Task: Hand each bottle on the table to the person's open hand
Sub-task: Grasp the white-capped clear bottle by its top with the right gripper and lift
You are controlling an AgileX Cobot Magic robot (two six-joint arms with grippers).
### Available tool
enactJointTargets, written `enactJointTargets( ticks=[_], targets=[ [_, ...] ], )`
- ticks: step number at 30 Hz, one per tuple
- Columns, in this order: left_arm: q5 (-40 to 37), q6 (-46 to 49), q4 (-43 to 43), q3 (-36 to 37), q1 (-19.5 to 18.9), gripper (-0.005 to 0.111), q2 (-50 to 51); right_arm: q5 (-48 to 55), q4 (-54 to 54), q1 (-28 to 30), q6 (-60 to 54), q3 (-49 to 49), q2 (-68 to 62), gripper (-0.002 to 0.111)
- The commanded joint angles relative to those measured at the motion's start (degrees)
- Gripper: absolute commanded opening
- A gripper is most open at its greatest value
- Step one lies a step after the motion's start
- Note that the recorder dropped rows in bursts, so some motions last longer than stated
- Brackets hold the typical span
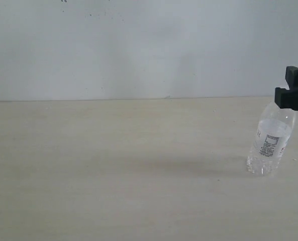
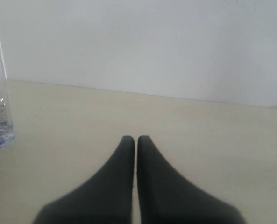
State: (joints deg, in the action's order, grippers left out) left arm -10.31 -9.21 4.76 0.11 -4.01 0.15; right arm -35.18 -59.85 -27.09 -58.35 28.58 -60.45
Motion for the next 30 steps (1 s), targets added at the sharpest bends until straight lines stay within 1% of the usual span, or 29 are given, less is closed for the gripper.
enactJointTargets(
  ticks=[1,6,11,21,30],
  targets=[
    [0.0,0.0,0.1,-0.1,-0.2,0.004,-0.2,-0.7,6.8,3.2,8.7,-2.7,0.5,0.073],
    [0.0,0.0,0.1,-0.1,-0.2,0.004,-0.2,-0.4,12.0,5.5,15.2,-4.6,-1.3,0.073],
    [0.0,0.0,0.1,-0.1,-0.2,0.004,-0.2,-1.0,22.5,6.6,23.9,-4.9,-7.1,0.073],
    [0.0,0.0,0.1,-0.1,-0.2,0.004,-0.2,-10.9,24.3,6.6,26.3,-4.9,-16.0,0.073],
    [0.0,0.0,0.1,-0.1,-0.2,0.004,-0.2,-18.3,27.4,6.6,32.5,-4.9,-22.6,0.073]
  ],
)
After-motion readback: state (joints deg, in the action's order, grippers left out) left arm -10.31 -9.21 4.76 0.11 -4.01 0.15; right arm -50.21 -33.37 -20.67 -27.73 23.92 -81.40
